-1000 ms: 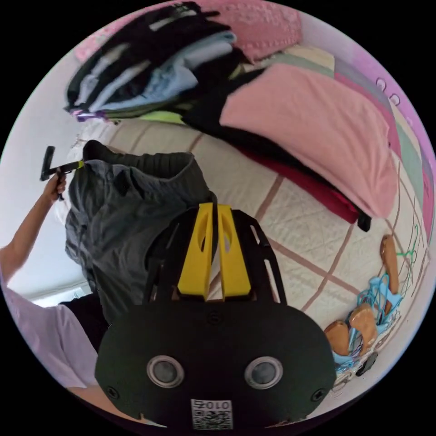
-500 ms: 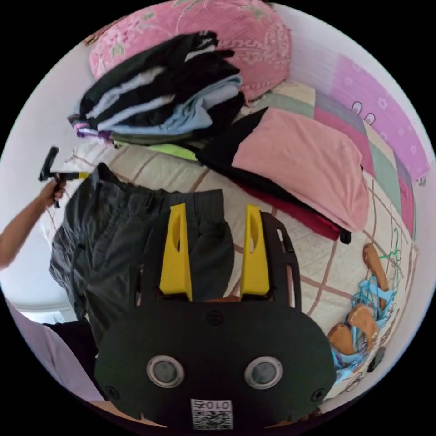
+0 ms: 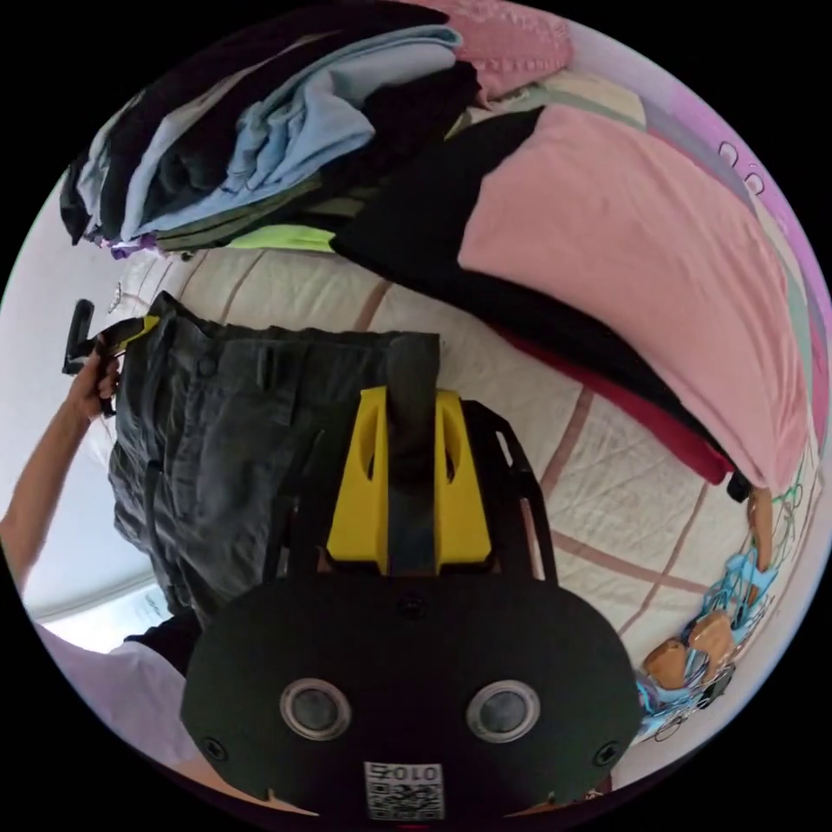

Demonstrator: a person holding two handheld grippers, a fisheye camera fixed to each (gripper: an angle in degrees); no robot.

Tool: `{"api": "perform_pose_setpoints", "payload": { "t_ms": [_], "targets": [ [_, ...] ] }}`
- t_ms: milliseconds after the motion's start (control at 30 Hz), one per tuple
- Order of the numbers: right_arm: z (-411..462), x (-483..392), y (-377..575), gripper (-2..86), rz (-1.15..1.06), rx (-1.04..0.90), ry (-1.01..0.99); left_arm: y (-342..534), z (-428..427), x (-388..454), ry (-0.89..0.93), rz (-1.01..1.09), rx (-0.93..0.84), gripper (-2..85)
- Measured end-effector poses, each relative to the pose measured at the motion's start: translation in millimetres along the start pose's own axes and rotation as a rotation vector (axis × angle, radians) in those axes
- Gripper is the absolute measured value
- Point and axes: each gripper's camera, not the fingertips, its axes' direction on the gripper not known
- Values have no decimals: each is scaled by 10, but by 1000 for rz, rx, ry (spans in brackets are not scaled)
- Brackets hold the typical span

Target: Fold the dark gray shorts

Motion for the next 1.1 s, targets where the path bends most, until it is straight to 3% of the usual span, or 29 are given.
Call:
{"api": "perform_pose_setpoints", "payload": {
  "t_ms": [133,200,300,433,667,933,1100],
  "targets": [
    [-490,-100,458,78,-55,199,76,361,-418,295,108,117,260,75],
    [-738,-149,869,81,-102,289,124,671,-740,495,79,228,343,78],
    [-992,-168,1695,92,-112,346,200,1346,-1109,796,-105,380,326,82],
    [-1076,-82,2827,124,-24,245,154,2376,-999,1200,-231,542,91,90],
    [-778,148,4052,133,73,20,11,3660,102,2107,169,533,-274,112],
    [-387,405,4152,129,-63,-131,-120,4293,1203,3223,54,675,-414,131],
    [-318,466,4132,122,-86,-133,-186,4420,1470,3585,-56,597,-402,115]
  ]
}}
